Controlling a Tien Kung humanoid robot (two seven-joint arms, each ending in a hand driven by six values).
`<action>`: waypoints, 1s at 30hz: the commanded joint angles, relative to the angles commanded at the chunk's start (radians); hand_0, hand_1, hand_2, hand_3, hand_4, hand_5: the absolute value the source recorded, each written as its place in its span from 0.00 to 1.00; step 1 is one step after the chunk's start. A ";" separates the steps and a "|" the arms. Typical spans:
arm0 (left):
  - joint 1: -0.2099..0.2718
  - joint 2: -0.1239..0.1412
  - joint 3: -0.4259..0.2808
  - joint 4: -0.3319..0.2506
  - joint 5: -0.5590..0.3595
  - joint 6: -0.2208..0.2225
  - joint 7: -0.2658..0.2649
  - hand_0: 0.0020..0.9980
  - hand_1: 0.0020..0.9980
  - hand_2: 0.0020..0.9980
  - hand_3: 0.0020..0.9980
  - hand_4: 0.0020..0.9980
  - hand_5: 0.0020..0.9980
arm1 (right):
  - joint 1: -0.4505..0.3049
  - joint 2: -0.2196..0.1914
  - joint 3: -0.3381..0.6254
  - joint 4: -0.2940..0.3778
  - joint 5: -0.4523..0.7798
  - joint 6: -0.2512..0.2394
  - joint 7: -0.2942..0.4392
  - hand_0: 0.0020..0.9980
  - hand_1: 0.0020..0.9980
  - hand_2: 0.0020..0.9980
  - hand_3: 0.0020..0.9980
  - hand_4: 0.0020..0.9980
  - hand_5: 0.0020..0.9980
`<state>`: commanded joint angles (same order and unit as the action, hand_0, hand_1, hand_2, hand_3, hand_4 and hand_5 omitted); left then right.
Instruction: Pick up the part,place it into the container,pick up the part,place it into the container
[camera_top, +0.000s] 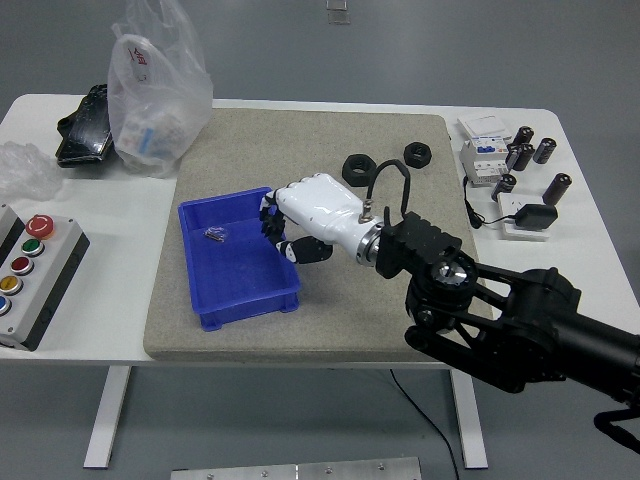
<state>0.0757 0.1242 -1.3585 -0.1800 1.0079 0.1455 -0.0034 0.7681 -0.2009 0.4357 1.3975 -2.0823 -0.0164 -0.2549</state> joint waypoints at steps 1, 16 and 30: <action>0.000 0.000 0.000 0.000 0.000 0.000 0.001 0.68 0.65 0.63 0.66 0.70 0.24 | 0.003 0.002 -0.007 0.003 -0.013 0.006 -0.001 0.40 0.52 0.40 0.50 0.44 0.00; -0.004 0.003 0.006 0.000 -0.001 0.001 0.003 0.68 0.65 0.63 0.66 0.70 0.24 | 0.013 0.005 -0.051 0.012 -0.013 0.046 -0.029 0.38 0.66 0.73 0.70 0.53 0.17; -0.005 0.003 0.000 0.000 0.007 0.001 0.009 0.68 0.65 0.63 0.66 0.70 0.24 | 0.001 0.002 -0.041 0.012 0.013 0.064 -0.046 0.38 0.67 0.78 0.78 0.65 0.17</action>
<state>0.0709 0.1270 -1.3583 -0.1800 1.0153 0.1470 0.0054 0.7692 -0.1990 0.3943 1.4094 -2.0690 0.0477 -0.3011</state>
